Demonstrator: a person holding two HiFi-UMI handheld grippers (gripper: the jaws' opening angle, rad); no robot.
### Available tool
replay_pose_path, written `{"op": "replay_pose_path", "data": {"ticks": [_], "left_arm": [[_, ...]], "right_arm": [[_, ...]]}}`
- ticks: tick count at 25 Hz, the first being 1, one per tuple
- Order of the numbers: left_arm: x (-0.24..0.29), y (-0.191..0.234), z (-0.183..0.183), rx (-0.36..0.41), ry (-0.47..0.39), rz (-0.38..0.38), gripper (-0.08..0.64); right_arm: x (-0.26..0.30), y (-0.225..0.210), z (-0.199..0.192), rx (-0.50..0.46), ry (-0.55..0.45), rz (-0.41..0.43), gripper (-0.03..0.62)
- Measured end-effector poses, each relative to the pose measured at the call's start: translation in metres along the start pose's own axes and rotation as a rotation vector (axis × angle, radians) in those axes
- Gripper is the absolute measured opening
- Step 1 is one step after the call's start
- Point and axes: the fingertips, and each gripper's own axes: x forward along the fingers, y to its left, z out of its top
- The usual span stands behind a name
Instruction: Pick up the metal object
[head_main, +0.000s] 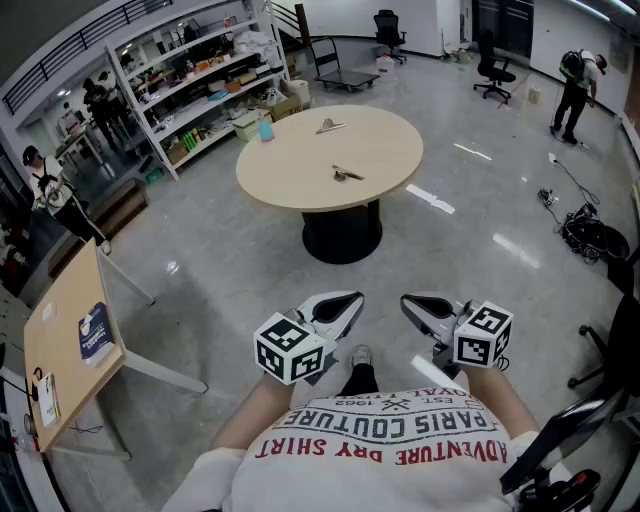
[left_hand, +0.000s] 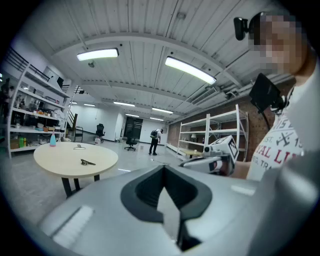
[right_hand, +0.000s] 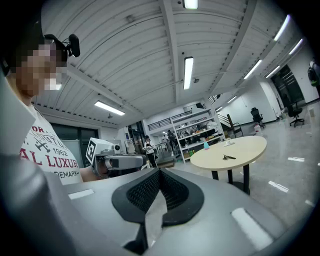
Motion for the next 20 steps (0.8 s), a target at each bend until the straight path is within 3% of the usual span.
{"op": "replay_pose_path", "data": {"ticks": [5,13,17,20], "left_arm": [[0.043,0.088,0.025,0.006,-0.02,-0.004,0.003],[0.135,0.276,0.076,0.052,0.013,0.015,0.003],[0.163,0.345,0.106,0.066,-0.013,0.036,0.003],[0.179,0.38,0.111,0.042,-0.012,0.054,0.003]], "right_arm": [[0.057,-0.073,0.021,-0.003,0.005,0.009,0.002],[0.187,-0.227,0.104,-0.008,-0.008,-0.02,0.002],[0.232,-0.28,0.148,-0.055,-0.04,-0.031,0.002],[0.254,-0.305,0.16,-0.051,-0.043,-0.024,0.002]]}}
